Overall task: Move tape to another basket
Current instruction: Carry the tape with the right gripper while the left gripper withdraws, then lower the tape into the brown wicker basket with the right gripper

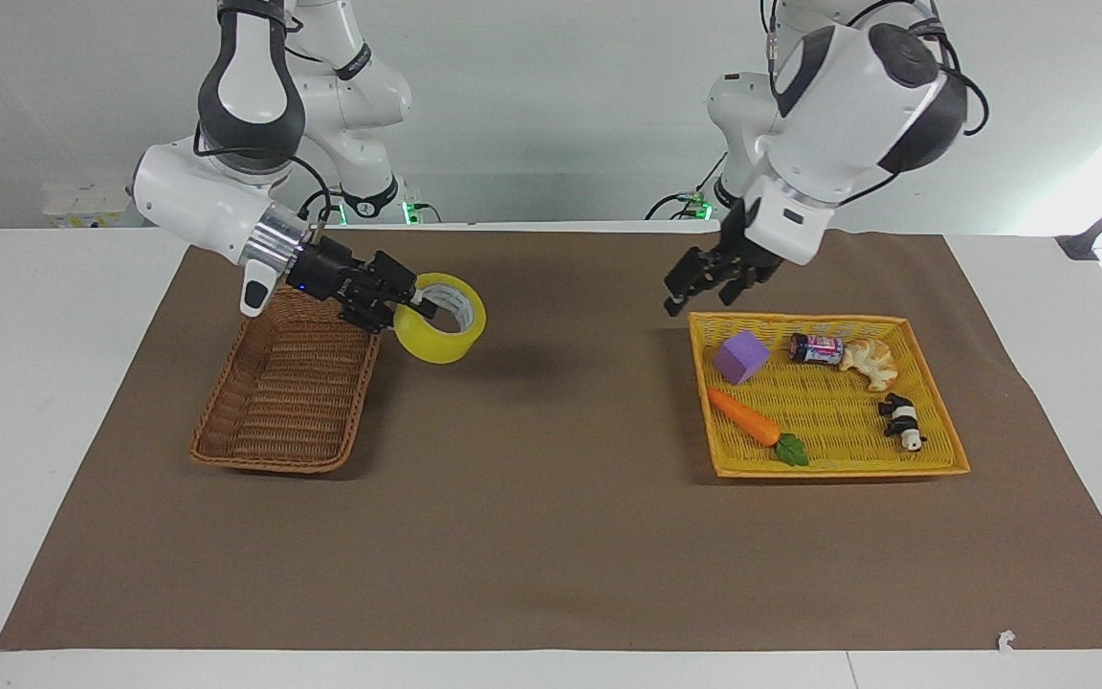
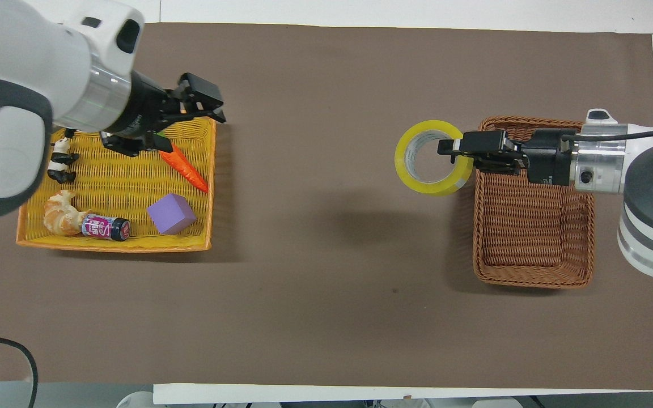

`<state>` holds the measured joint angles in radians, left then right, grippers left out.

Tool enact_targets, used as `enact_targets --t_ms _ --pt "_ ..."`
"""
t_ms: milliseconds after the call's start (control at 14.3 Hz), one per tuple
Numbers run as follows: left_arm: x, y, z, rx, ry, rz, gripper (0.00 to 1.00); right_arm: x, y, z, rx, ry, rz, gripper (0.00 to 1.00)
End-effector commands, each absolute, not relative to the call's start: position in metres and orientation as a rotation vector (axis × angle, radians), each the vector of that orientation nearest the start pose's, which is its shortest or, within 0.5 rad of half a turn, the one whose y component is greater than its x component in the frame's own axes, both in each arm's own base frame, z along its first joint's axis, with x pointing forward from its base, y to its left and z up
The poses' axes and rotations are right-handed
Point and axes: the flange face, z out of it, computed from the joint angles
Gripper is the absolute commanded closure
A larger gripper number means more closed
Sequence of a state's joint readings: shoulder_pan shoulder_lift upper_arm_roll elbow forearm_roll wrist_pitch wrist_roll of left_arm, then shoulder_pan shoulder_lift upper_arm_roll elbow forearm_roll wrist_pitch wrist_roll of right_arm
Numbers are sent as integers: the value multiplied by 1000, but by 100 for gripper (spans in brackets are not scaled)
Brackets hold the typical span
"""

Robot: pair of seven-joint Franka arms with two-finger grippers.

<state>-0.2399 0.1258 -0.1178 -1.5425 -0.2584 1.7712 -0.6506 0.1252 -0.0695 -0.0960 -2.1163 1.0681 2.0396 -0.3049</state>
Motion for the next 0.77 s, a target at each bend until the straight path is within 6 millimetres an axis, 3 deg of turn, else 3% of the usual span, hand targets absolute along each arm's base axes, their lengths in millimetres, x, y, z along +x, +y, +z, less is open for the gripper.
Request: enact_targets --t_ms 0,210,419,559,699 --pt "577 -178 583 -3276 -604 19 0 537 47 475 -2244 192 -173 100" --pt "592 -121 581 -3196 -706 -30 0 534 18 467 -2353 164 -177 100" --pt "596 -72 578 -3165 -684 -7 0 528 -14 454 -2431 168 -157 100" --pt "592 -43 585 -3108 -598 -34 0 517 -52 438 -2415 162 -128 100" --pt "591 -24 589 -3116 -485 -52 0 511 -75 424 -2393 150 -102 100"
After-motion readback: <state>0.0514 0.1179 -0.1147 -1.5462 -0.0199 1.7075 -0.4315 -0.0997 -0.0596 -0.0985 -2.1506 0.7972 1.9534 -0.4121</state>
